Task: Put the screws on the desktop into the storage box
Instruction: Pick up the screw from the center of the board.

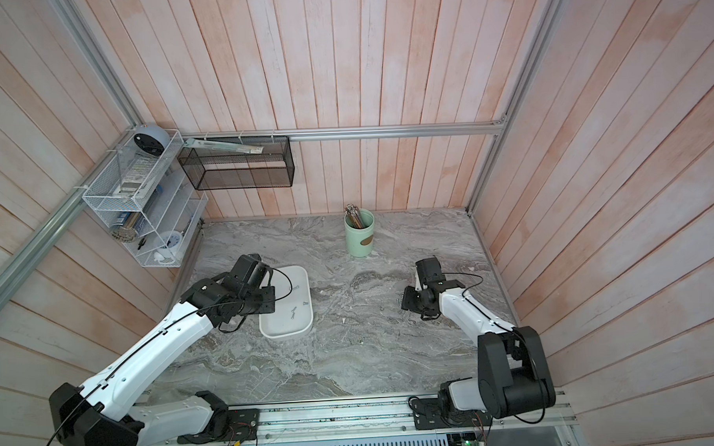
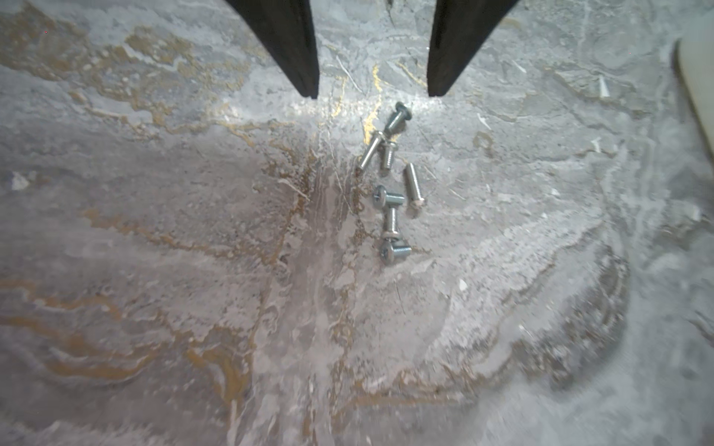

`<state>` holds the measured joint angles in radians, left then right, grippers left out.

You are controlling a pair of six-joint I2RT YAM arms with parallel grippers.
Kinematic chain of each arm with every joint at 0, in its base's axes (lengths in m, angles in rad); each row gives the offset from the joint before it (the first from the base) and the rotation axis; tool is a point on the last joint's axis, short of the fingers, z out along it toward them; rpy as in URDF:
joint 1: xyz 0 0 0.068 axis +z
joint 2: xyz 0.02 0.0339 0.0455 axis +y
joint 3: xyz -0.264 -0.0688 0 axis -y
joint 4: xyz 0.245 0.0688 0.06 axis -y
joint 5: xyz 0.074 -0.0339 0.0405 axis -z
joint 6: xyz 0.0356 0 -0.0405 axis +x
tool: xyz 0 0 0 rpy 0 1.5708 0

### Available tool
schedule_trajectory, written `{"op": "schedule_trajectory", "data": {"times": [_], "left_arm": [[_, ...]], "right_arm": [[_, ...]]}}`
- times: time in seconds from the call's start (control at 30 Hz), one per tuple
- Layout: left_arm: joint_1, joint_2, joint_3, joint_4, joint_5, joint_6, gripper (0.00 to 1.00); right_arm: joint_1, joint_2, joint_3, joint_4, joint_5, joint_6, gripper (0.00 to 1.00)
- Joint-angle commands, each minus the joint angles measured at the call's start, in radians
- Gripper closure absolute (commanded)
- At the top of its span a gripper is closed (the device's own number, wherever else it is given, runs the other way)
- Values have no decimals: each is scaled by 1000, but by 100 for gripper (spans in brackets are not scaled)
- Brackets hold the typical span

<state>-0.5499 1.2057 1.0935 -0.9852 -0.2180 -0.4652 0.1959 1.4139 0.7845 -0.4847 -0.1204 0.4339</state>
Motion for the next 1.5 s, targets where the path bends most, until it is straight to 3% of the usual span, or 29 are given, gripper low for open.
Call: {"op": "schedule_trajectory", "data": {"times": [0.0,0.47,1.0,1.47], "left_arm": [[4,-26,-62,4,-14,12,42],[4,-12,-47,-8,-47,13,43],[5,0,-46,-11,-54,13,43],[5,7,-46,-13,-55,14,42]], "right_arm": [[11,67,65,-89,64,-11,53],[29,279,210,-149,104,17,60],[80,316,231,-203,126,47,68],[88,359,225,-192,84,63,89]]}}
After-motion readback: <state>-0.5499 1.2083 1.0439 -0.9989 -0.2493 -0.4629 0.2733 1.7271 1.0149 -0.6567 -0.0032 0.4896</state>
